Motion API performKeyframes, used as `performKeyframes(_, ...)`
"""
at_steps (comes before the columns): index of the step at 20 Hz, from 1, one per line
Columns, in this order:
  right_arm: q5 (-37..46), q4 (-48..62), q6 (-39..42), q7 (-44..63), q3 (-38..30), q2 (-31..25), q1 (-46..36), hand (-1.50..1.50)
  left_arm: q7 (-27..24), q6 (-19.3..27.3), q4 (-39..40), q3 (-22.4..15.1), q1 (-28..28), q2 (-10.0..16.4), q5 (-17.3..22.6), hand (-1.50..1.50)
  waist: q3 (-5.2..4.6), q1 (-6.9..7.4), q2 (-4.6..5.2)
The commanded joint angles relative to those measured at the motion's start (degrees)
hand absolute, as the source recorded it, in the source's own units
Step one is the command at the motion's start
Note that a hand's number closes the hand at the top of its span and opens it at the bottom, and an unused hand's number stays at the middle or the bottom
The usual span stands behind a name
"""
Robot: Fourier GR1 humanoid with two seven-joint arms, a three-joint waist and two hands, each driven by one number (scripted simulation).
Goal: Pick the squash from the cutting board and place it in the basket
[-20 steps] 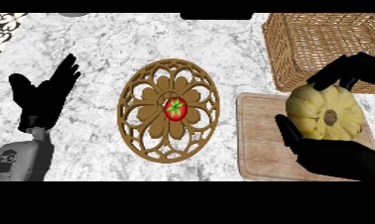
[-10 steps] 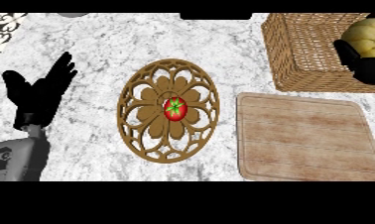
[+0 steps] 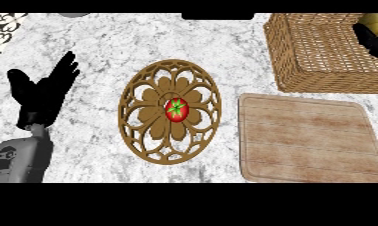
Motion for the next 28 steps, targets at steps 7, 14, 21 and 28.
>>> performKeyframes(7, 2.8, 19.0, -15.1, -5.4, -2.5, 1.7, -3.1, -1.5, -1.3, -0.9, -0.5, -0.6, 2.0, -1.1, -0.2, 0.0, -0.02, 0.32, 0.02)
performKeyframes(14, 0.0, 32.0, -13.8, -16.8, -1.5, -5.1, -8.3, -1.5, 0.0, -0.3, 0.6, 0.6, -0.5, -0.5, -0.6, 0.0, -0.01, 0.09, 0.05)
performKeyframes(21, -10.0, 35.2, -15.8, -12.3, -12.4, -7.1, -12.6, -1.5, 0.1, -0.5, -3.4, -0.3, 2.4, -1.5, -0.4, 0.0, 0.04, 0.56, 0.08)
performKeyframes(28, -19.8, 43.4, -8.8, -10.0, -22.5, -17.9, -10.8, -1.5, 1.1, 0.5, -3.8, 0.1, 1.1, -1.0, -1.0, 0.0, 0.06, 0.07, 0.05)
